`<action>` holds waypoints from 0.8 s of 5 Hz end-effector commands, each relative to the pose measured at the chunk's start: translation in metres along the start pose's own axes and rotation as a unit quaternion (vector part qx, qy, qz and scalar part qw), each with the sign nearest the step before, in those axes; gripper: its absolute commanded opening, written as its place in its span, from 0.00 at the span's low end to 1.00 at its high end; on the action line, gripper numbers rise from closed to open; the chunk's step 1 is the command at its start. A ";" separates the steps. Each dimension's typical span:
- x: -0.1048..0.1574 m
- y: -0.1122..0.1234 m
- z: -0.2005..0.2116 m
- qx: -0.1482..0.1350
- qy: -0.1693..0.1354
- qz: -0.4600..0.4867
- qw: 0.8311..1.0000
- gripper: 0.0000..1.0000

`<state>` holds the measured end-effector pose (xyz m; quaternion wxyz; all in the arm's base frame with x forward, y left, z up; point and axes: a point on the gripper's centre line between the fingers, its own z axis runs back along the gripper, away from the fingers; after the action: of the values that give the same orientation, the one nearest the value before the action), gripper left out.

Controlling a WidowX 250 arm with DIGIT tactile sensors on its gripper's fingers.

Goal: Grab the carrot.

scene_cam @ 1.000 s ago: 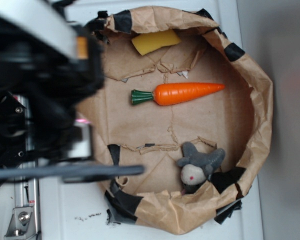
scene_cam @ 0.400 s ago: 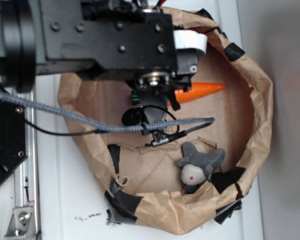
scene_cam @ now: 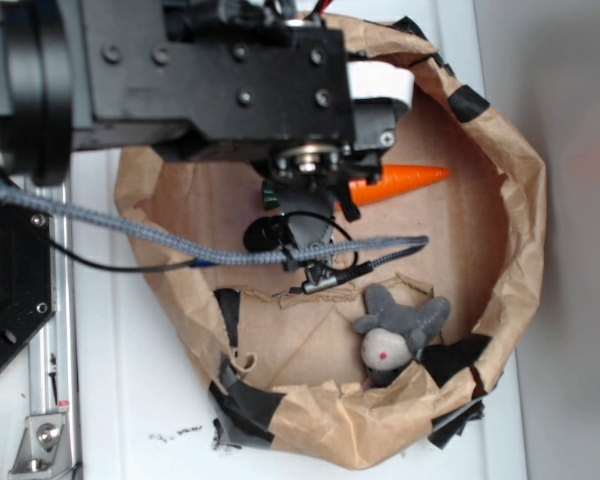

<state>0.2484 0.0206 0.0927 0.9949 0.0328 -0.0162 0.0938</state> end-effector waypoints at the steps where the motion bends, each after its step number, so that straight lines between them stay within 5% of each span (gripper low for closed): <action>1: 0.032 -0.001 -0.045 0.002 -0.041 -0.033 0.999 1.00; 3: 0.068 -0.011 -0.079 0.052 -0.033 -0.036 0.997 1.00; 4: 0.072 -0.013 -0.081 0.055 -0.027 -0.028 0.998 0.00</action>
<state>0.3249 0.0209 0.0211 0.9934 0.0851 -0.0375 0.0672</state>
